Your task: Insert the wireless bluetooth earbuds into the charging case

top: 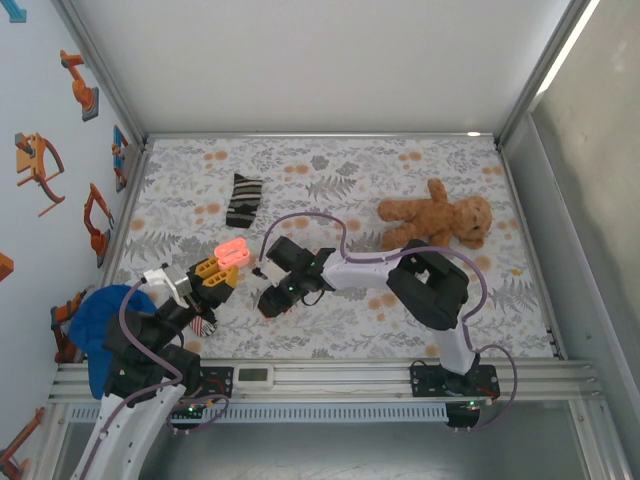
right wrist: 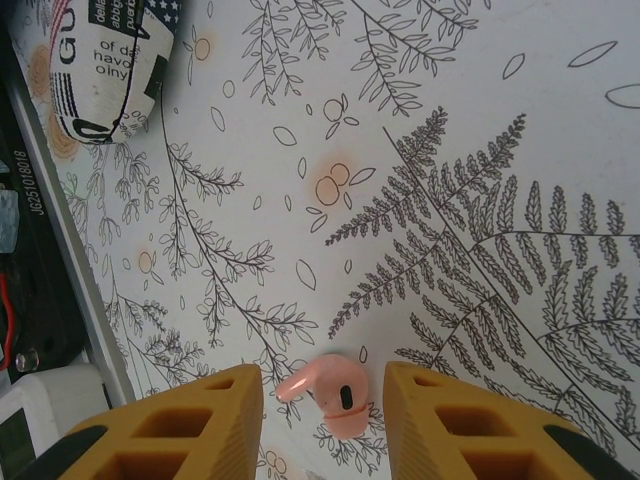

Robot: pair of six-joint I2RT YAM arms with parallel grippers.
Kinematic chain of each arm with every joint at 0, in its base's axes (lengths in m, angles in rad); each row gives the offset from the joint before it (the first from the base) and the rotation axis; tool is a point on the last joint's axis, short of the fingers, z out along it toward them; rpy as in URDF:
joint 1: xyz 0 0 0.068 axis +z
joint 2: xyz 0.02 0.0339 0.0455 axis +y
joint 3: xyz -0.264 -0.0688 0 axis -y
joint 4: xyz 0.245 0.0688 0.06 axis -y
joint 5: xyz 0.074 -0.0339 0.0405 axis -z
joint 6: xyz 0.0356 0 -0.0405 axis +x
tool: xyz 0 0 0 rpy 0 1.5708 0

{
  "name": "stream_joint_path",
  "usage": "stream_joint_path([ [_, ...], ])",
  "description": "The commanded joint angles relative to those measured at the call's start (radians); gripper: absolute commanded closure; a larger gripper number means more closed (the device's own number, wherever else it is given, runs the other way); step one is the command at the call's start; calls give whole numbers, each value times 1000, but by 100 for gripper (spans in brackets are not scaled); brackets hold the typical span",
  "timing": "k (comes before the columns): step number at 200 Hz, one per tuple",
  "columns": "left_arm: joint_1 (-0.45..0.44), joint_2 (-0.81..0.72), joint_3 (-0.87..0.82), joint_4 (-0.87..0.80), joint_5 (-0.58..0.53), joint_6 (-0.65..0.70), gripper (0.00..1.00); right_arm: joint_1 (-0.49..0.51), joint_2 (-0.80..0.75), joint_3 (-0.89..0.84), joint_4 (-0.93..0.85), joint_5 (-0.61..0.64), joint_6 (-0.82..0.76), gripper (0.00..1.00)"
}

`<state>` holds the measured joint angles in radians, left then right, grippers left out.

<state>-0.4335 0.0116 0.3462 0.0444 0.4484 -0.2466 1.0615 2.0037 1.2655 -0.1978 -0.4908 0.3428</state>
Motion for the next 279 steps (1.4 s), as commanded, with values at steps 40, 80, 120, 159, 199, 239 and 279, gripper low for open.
stream_joint_path([
  [40,-3,-12,23,20,1,18,100,24,50,56,-52,-5,-26,65],
  [80,-4,-12,19,23,-1,17,100,32,65,69,-98,12,-46,68],
  [120,-3,-12,16,25,-4,18,100,41,69,80,-152,43,-76,69],
  [159,-4,-12,16,24,-4,17,100,50,78,98,-184,77,-94,70],
  [199,-4,-12,17,23,-4,17,100,61,98,119,-196,91,-96,72],
  [239,-4,-12,16,21,-4,18,100,63,102,123,-195,97,-94,77],
  [279,-4,-12,17,19,-5,18,100,62,87,110,-165,95,-81,80],
])
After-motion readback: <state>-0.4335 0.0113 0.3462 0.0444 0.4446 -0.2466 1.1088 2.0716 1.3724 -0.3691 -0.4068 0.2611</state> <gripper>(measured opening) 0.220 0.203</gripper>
